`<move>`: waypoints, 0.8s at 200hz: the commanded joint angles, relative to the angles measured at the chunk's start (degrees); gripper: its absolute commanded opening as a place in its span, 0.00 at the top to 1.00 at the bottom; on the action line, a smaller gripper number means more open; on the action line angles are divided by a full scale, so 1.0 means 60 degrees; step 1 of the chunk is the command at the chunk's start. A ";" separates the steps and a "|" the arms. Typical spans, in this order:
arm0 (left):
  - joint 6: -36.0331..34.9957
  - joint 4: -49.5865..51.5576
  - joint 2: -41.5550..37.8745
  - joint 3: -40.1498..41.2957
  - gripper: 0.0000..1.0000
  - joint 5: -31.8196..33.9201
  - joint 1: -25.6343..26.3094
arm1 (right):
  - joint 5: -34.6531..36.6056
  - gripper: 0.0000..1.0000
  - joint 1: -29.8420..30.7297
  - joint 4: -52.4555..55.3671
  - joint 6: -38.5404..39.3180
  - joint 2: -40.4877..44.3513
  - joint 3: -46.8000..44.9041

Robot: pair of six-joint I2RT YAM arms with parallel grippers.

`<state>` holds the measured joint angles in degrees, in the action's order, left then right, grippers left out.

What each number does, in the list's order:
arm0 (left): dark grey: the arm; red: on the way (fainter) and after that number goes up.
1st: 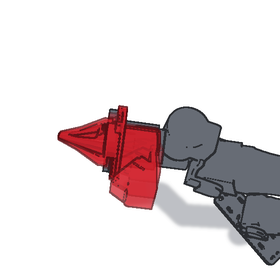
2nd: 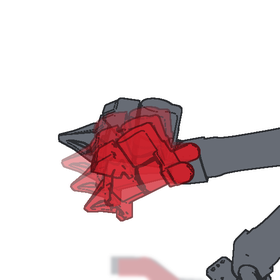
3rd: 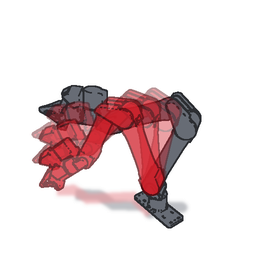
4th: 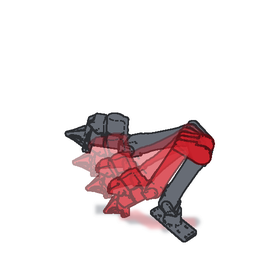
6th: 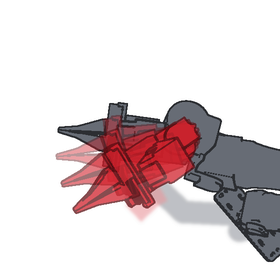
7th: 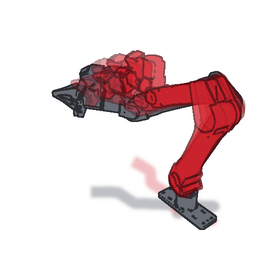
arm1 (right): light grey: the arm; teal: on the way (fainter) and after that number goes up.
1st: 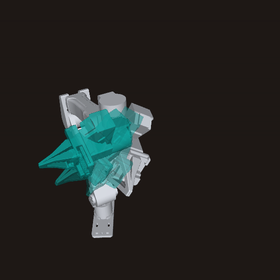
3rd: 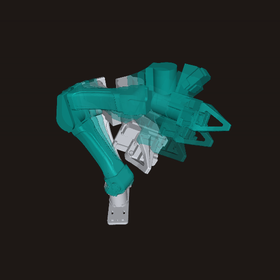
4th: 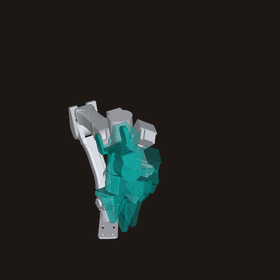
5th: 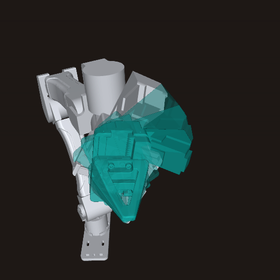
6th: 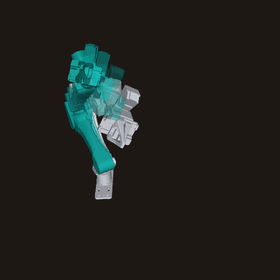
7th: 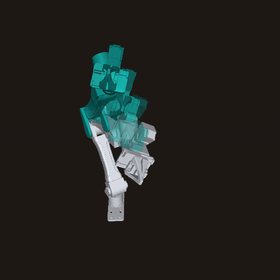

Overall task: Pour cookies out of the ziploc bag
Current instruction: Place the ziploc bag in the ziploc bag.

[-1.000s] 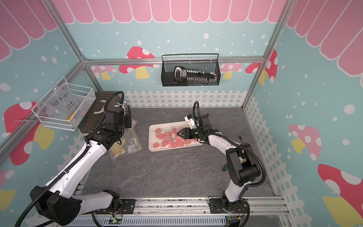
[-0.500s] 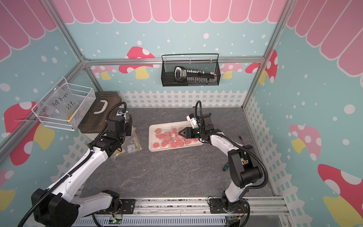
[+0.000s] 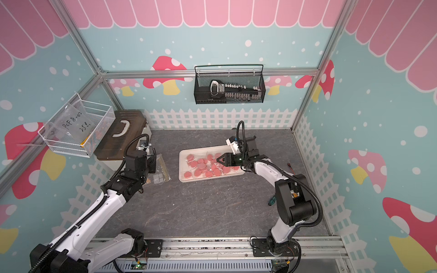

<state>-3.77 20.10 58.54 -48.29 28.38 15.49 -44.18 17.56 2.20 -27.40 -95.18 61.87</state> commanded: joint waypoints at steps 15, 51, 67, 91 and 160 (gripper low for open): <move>0.0279 0.0625 -0.0157 0.0111 0.84 -0.0310 -0.0047 | -0.0154 0.47 -0.0054 0.0154 0.0243 0.0030 0.0016; 0.0394 0.0717 -0.0463 0.0410 0.84 -0.0378 -0.0047 | -0.0077 0.47 -0.0085 0.0256 0.0318 0.0080 0.0018; 0.0437 0.0836 -0.0492 0.0381 0.82 -0.0390 -0.0047 | -0.0092 0.47 -0.0099 0.0293 0.0318 0.0077 0.0044; 0.0447 0.0842 -0.0457 0.0380 0.81 -0.0433 -0.0047 | -0.0091 0.47 -0.0105 0.0320 0.0331 0.0060 0.0089; 0.0679 0.1026 -0.0179 0.0272 0.81 -0.0939 -0.0047 | -0.0075 0.47 -0.0158 0.0365 0.0362 0.0095 0.0075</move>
<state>-0.60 24.58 56.99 -46.39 24.73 15.49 -44.31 16.99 3.49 -26.68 -95.18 61.87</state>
